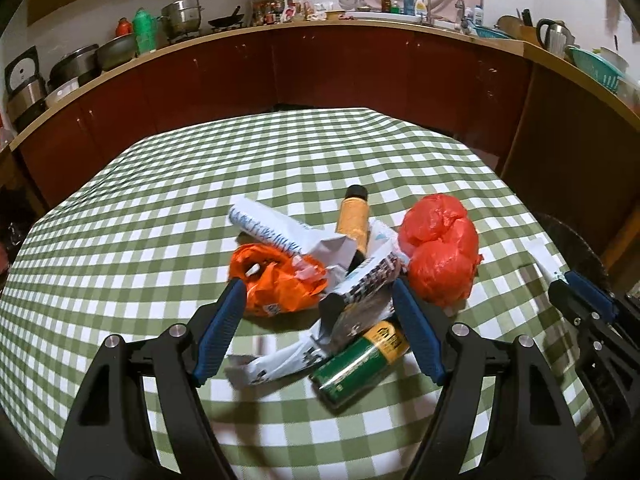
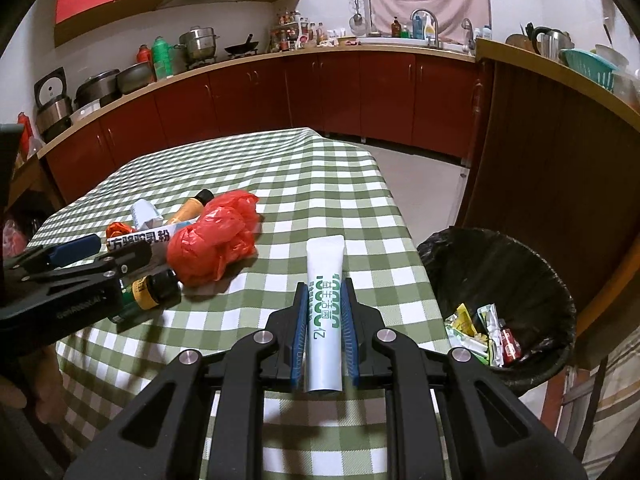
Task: Collect trash
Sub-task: 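Grasp the white printed packet with the left tool while the right holds the toothpaste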
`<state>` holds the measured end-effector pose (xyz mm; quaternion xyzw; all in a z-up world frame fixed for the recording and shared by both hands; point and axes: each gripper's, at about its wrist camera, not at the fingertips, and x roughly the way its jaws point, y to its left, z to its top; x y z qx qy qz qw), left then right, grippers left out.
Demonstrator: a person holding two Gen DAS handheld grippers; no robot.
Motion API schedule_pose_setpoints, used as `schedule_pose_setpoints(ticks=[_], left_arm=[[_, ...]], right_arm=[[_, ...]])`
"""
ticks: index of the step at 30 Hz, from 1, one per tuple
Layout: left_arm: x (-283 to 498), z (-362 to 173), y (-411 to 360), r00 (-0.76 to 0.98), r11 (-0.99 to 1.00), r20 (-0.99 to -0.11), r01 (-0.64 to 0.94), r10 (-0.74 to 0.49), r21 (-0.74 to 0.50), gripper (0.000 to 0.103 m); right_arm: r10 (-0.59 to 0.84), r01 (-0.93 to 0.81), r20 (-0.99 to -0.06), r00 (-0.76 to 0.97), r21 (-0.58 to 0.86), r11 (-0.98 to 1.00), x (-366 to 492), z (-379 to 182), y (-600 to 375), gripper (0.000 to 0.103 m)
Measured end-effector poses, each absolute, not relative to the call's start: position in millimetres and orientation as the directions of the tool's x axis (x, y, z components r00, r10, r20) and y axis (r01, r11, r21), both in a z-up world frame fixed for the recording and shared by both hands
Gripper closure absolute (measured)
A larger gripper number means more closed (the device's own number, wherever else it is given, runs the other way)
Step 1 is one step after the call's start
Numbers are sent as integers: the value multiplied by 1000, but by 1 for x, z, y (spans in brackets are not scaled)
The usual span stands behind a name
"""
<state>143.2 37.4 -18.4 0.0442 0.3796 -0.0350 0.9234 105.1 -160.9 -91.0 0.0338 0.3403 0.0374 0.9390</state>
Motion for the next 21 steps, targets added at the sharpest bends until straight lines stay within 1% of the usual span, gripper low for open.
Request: schedule_pose_setpoints(ticks=[1,3,4,6,7,9,10,12,15,21], left_arm=[[144,-19,35,709,993,-704,107,-36,57,40],[145,-20,32,707,991,-705,122,-45,59,53],[145,-21,32,704,990,-708,132,-56,53,57],[146,-23,31,690,988,-720,148,-78,34,70],[146,-24,31,683,988,-725,152,-86,26,72],[147,-26,30,677,987,-729,158,-99,13,81],[146,-25,30,679,987,-727,161,-101,13,82],[143,-24,29,682,985,-722,174,-115,8,90],[137,-22,28,688,983,-716,183,-122,9,94],[126,-17,29,709,983,-693,183,-128,5,97]], right_arm=[[95,-47,-638,764,92,995,105,-92,-162,86],[96,-46,-640,763,95,994,106,-92,-162,86],[97,-46,-640,762,96,994,106,-93,-163,86],[100,-46,-642,760,101,994,107,-93,-164,86],[101,-46,-642,760,102,994,107,-93,-164,86],[100,-46,-642,760,101,994,107,-93,-164,86],[100,-46,-642,760,101,994,107,-93,-164,86],[101,-46,-642,760,102,994,107,-93,-164,86],[100,-46,-639,763,101,994,107,-92,-165,86],[98,-44,-630,770,101,994,103,-91,-166,86]])
